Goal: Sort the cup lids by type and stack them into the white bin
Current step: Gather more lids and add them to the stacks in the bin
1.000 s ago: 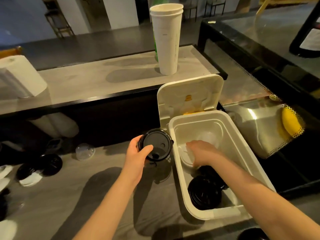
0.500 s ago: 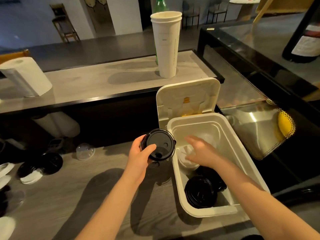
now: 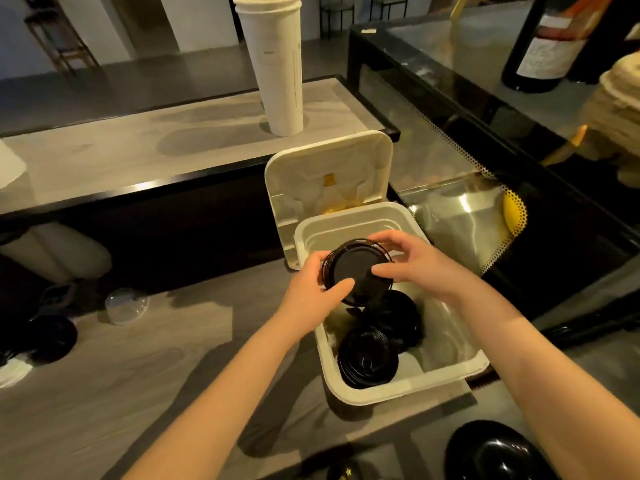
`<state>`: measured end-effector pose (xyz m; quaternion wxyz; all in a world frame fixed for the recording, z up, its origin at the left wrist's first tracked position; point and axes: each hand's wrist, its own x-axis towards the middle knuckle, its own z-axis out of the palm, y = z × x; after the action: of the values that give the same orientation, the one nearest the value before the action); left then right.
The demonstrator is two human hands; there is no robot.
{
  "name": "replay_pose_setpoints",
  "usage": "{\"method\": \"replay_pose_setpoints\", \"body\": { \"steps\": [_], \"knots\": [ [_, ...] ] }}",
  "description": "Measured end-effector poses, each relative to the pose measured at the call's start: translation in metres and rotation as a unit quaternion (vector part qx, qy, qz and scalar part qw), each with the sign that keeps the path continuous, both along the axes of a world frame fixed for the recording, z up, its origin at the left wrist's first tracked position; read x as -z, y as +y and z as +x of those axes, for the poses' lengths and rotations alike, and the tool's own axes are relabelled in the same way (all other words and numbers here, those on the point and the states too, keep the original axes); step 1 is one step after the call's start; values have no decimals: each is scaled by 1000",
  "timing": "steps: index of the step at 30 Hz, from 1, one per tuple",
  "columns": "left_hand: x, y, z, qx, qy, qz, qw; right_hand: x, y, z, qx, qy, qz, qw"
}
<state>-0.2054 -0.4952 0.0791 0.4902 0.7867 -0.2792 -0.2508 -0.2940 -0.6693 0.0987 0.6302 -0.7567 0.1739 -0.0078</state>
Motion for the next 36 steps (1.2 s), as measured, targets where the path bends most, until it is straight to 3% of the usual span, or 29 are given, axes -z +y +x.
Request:
{"method": "replay_pose_setpoints", "body": {
  "steps": [3,7,9,11,14,19,25,27,36],
  "knots": [
    [2,-7,-5,81,-192,126,970,3,-15,-9,-1,59,-41,997],
    [11,-18,5,204,-372,246,872,19,-27,-8,-31,170,-85,981],
    [16,-27,11,267,-424,321,804,29,-27,-2,-37,219,-80,972],
    [20,-35,12,322,-452,387,737,36,-26,5,-39,258,-153,953],
    [27,-47,10,367,-432,458,684,39,-21,12,-63,301,-300,903],
    [26,-55,10,370,-366,480,706,49,-7,7,-43,301,-360,882],
    [27,-51,4,365,-416,485,677,50,-9,-11,-139,214,-353,900],
    [26,-51,3,364,-419,492,671,51,-7,-12,-177,229,-381,878],
    [27,-51,2,345,-422,515,661,46,13,-15,-145,257,-552,780]
  ]
}}
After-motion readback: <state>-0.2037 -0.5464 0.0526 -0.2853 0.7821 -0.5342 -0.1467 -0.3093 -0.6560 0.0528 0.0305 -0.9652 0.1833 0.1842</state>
